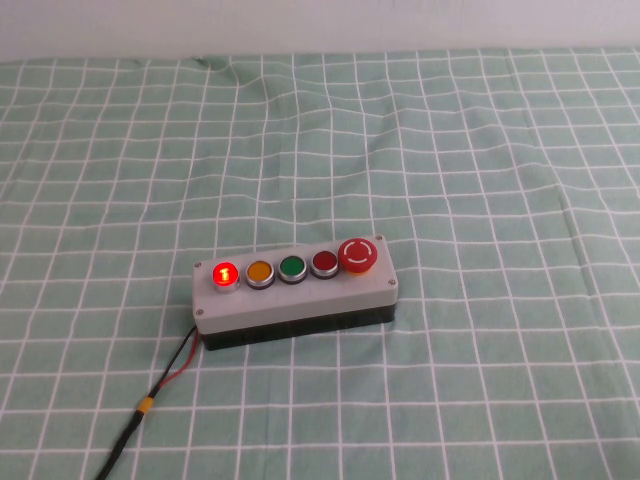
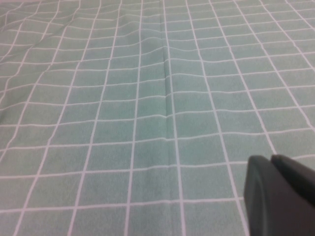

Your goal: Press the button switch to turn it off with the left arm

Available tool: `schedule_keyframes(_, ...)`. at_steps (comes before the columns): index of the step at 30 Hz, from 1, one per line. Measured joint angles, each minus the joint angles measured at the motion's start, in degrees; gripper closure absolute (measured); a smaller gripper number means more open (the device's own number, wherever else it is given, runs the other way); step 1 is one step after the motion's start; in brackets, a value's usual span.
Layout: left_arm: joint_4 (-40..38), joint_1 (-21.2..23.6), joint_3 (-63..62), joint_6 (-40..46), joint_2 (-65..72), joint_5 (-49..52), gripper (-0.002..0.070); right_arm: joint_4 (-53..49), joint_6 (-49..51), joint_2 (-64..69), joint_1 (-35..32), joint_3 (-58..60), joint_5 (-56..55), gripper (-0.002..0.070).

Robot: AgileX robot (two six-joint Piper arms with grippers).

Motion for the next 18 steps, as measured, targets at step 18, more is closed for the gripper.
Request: schedule_keyframes(18, 0.02, 0.00, -36.01, 0.00, 13.01, 48.49, 0.0677, 0.00, 0.00, 0.00, 0.00, 0.00, 0.00, 0.0694)
